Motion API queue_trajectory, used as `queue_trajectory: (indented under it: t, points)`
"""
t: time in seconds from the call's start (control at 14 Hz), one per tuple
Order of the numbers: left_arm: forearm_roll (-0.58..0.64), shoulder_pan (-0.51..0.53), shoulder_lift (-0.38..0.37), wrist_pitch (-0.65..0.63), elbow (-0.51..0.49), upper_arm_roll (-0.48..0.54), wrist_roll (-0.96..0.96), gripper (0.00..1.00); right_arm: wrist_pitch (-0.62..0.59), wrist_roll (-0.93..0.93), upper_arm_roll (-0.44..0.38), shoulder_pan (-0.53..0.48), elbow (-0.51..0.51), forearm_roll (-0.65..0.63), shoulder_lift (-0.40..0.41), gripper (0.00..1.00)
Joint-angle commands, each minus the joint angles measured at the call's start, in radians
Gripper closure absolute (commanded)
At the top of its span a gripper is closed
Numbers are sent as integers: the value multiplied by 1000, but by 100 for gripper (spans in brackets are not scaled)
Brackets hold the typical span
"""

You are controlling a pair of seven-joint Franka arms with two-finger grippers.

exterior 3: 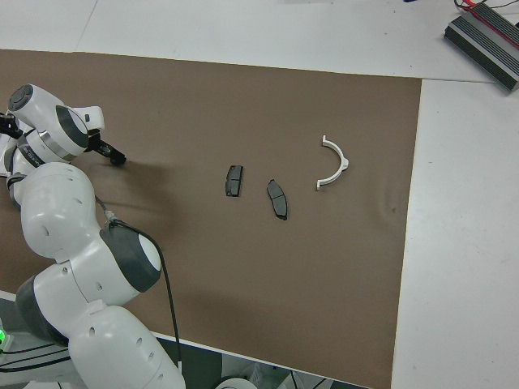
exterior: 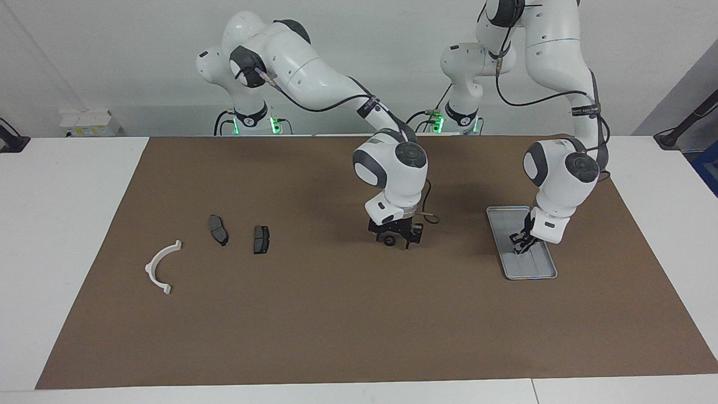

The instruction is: Place bearing gear from tray to pile

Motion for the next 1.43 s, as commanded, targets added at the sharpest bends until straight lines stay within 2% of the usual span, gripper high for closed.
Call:
queue_trajectory:
  t: [0.0,0.21,0.43,0.64,0.93,1.07,1.21,1.29,1.36]
  points:
    - [12,13,-10,27,-31,-5,9,100,18,-13,23,-18,28,-21,27,9]
    - [3,13,-10,-32,1,-5,2,100,26,-8,23,-14,26,-19,47,10]
    - [-17,13,-20,-213,122,-7,-4,100,26,-15,23,-9,28,-21,56,10]
    - [-40,13,-24,-356,231,-5,-13,100,25,-5,23,-7,28,-18,54,18]
    - [-56,10,-33,-373,243,-5,-42,100,25,-5,24,-10,28,-10,53,42]
    - [-56,1,-31,-373,243,-5,-59,100,25,-11,24,-14,29,-10,53,68]
    - [-56,0,-33,-372,243,-5,-62,100,25,-16,24,-17,29,-10,53,83]
    - [-56,-3,-31,-367,245,-5,-89,100,25,-24,24,-17,31,-10,51,97]
    - [-56,-5,-31,-364,246,-11,-125,100,25,-36,24,-18,31,-8,51,100]
